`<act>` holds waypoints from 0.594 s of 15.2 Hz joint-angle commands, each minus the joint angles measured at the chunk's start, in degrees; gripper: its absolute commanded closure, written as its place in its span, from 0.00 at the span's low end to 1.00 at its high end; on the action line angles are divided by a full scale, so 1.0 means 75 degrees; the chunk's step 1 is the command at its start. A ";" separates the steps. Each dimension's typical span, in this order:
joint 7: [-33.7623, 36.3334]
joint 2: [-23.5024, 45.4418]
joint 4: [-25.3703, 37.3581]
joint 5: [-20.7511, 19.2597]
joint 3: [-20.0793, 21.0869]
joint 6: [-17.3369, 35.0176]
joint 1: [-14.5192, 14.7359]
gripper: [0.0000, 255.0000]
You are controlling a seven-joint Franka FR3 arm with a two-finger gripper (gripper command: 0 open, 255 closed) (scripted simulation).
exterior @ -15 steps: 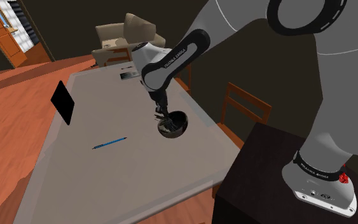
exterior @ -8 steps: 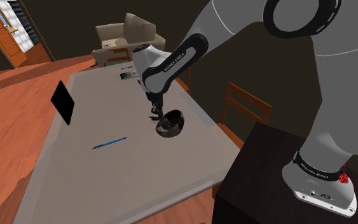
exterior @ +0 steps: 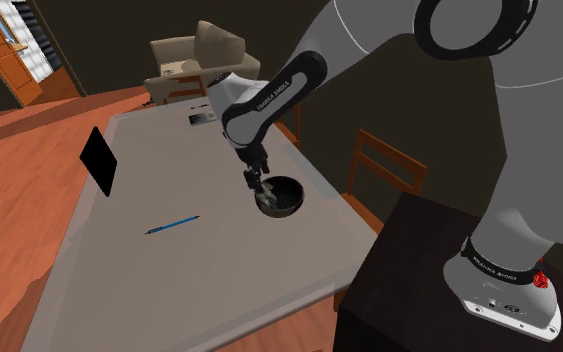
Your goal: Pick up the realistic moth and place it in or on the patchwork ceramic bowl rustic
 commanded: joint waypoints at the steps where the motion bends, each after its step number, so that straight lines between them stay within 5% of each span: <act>1: -0.0021 -0.0182 0.0201 0.0046 0.0030 -0.0421 0.0027 0.00; 9: -0.0033 -0.0237 0.0327 0.0065 0.0041 -0.0602 0.0039 0.00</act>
